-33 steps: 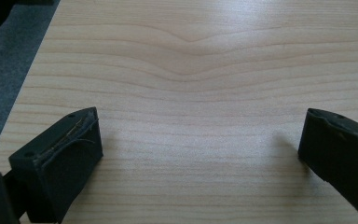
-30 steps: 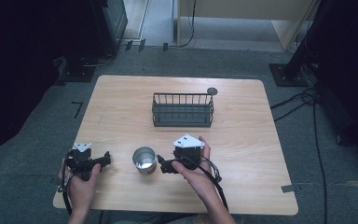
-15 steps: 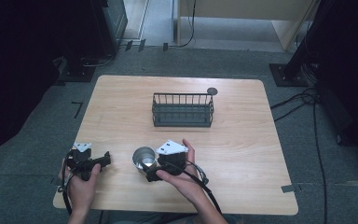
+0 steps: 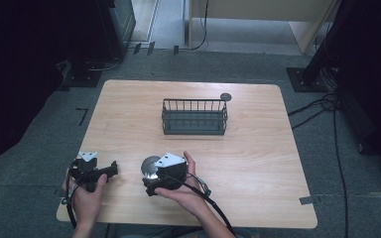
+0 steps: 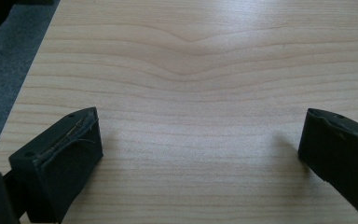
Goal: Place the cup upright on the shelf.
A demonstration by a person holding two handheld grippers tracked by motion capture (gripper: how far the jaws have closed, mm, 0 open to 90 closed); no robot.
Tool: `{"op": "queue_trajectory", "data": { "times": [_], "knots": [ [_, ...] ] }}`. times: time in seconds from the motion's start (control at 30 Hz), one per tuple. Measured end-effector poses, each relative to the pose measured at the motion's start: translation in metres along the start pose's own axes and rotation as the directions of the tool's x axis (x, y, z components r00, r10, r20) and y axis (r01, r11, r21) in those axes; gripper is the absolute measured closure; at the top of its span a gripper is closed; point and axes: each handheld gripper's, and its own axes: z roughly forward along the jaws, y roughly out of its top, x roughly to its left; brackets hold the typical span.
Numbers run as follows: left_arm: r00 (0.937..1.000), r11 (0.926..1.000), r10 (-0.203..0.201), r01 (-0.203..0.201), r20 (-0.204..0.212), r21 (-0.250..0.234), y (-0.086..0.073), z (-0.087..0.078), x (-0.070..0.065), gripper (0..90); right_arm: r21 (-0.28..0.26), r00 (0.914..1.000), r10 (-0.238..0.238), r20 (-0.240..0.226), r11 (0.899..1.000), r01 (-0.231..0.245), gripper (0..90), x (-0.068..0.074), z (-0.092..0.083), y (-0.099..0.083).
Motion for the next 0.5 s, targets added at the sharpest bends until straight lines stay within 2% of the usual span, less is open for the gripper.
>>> {"op": "queue_trajectory", "data": {
  "times": [0.2, 0.23, 0.33, 0.37, 0.4, 0.5],
  "knots": [
    [1.0, 1.0, 0.002, -0.002, 0.0, 0.002, 0.0, 0.0, 0.0, 0.0, 0.004, 0.9993, -0.024, 0.028, 1.0, 0.024, 0.5, 0.002, 0.009, -0.002],
    [1.0, 1.0, 0.002, -0.002, 0.0, 0.001, 0.0, 0.0, 0.0, 0.0, 0.013, 0.9982, -0.039, 0.047, 0.999, 0.038, 5.3, 0.004, 0.012, -0.003],
    [1.0, 1.0, 0.001, -0.001, -0.001, 0.001, 0.0, 0.0, 0.0, 0.0, 0.01, 0.9971, -0.047, 0.06, 0.999, 0.046, 13.9, 0.006, 0.016, -0.004],
    [1.0, 1.0, 0.001, -0.001, -0.001, 0.001, 0.0, 0.0, 0.0, 0.0, 0.01, 0.9971, -0.047, 0.06, 0.999, 0.046, 13.9, 0.006, 0.016, -0.004],
    [1.0, 1.0, 0.002, -0.002, 0.0, 0.001, 0.0, 0.0, 0.0, 0.0, 0.011, 0.9954, -0.062, 0.073, 0.998, 0.061, 17.5, 0.008, 0.018, -0.005],
    [1.0, 1.0, 0.002, -0.002, -0.001, 0.001, 0.0, 0.0, 0.0, 0.0, 0.008, 0.9939, -0.078, 0.078, 0.997, 0.078, 18.0, 0.009, 0.017, -0.005]
  ]
}}
